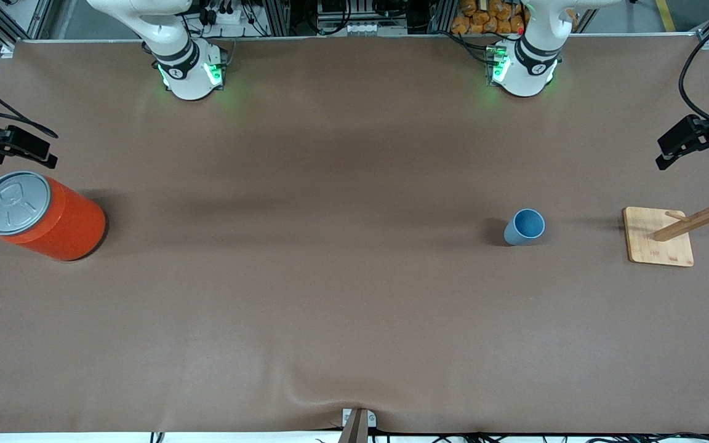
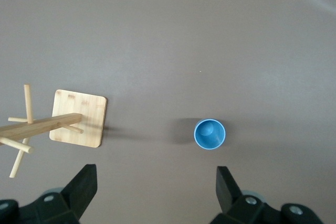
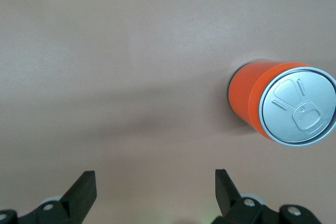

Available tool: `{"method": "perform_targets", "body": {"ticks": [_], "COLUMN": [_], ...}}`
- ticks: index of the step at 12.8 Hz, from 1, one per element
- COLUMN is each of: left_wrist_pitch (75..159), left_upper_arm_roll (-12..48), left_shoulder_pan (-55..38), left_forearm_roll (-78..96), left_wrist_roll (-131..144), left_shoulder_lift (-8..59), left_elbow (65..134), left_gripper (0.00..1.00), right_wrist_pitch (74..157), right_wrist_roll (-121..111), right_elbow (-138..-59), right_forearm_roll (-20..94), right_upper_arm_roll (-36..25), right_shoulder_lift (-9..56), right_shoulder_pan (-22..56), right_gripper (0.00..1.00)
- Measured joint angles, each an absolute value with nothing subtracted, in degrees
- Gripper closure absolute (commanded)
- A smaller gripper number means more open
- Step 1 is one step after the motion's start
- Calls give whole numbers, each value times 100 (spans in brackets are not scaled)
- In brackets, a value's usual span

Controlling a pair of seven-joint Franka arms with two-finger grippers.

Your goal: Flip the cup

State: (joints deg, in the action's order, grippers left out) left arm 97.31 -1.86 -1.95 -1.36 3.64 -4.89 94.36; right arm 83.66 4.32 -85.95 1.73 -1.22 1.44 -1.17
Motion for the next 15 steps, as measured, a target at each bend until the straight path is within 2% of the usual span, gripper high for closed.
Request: {"method": "perform_targets", "body": {"ticks": [5, 15], "left_wrist_pitch": [9098, 9053], "left_upper_arm_roll": [-327, -221], "left_shoulder_pan": [-287, -349], "left_forearm_roll": [-5, 11], "left_wrist_roll": [677, 628], "left_shoulder_lift": [-491, -434], "left_elbow": [9176, 9207], "left_gripper": [0, 0], "right_wrist_pitch": [8363, 8363], "right_wrist_roll": [432, 432], "right_elbow": [-8595, -8595], "right_forearm_roll": [173, 173], "right_upper_arm_roll": [-115, -113], "right_shoulder_lift": [145, 145], "right_shoulder_pan": [-116, -116], "right_gripper": [0, 0]}}
